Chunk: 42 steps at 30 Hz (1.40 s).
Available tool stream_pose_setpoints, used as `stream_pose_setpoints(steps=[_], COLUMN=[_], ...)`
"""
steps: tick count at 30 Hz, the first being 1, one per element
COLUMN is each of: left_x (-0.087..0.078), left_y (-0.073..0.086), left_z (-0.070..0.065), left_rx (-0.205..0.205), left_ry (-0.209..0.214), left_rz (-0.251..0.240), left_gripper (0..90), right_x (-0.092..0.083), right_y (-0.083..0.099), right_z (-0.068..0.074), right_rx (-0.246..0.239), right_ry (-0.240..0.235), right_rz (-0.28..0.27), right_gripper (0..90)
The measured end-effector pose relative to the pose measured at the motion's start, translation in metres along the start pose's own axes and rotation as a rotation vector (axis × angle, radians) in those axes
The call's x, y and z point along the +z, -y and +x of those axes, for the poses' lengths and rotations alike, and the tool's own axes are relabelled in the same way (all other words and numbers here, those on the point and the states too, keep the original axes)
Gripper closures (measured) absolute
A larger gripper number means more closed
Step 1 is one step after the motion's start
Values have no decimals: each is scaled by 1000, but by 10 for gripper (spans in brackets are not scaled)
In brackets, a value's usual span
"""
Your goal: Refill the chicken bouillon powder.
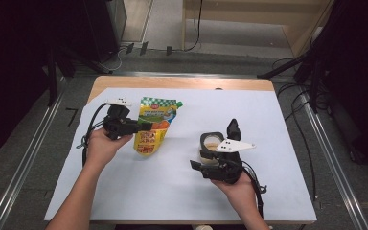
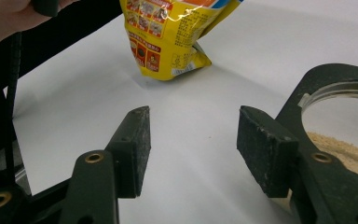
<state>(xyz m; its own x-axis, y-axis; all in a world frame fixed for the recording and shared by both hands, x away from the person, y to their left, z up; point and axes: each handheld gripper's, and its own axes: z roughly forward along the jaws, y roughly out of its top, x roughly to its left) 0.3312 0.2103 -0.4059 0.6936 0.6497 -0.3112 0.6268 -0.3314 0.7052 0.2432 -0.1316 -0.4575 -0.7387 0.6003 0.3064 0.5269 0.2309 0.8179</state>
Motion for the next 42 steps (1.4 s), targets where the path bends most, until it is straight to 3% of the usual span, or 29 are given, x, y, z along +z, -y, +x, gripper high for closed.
stream_pose_setpoints(steps=[10, 18, 26, 42], left_x=[-13, -22, -29, -45], left_y=[21, 27, 29, 37], left_z=[0, 0, 2, 15], left_rx=[8, 25, 9, -40], left_ry=[0, -12, 0, -29], left_rz=[-18, -62, -84, -55], left_gripper=[804, 651, 538, 490], right_x=[5, 5, -1, -14], right_y=[-2, -3, -6, -13], right_z=[2, 2, -1, -9], right_rx=[-20, -26, -28, -10], right_ry=[-8, -7, 11, 15], right_rz=[15, 13, 17, 51], right_gripper=[460, 459, 468, 535])
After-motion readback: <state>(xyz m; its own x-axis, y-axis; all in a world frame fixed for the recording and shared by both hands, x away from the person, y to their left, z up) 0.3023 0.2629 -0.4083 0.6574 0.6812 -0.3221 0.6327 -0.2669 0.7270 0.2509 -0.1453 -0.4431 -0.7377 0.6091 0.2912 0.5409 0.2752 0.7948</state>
